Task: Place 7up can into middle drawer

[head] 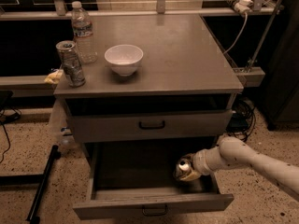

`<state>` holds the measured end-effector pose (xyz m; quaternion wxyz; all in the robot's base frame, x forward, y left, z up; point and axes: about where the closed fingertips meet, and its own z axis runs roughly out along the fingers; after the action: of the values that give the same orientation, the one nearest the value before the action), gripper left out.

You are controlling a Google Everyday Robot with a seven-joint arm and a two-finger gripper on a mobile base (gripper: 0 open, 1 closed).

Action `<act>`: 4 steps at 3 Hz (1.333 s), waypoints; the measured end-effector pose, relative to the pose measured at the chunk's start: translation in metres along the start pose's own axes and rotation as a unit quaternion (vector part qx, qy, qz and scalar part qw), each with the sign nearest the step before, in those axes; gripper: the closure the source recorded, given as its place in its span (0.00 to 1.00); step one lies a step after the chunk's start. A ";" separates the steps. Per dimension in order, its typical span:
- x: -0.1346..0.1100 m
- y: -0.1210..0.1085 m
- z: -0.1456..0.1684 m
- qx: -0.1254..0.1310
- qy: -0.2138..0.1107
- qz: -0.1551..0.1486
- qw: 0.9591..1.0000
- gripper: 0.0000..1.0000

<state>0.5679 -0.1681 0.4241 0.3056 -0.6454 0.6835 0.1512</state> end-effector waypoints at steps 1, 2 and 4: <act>0.006 0.004 0.008 -0.006 0.004 0.003 1.000 1.00; 0.015 0.005 0.017 -0.012 0.012 0.007 1.000 1.00; 0.015 0.005 0.017 -0.012 0.012 0.007 1.000 0.58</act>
Offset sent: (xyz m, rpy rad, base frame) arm 0.0031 -0.0079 -0.0359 -0.0422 0.0444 -0.0065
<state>0.5672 -0.1689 0.4006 0.2885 -0.6463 0.6895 0.1538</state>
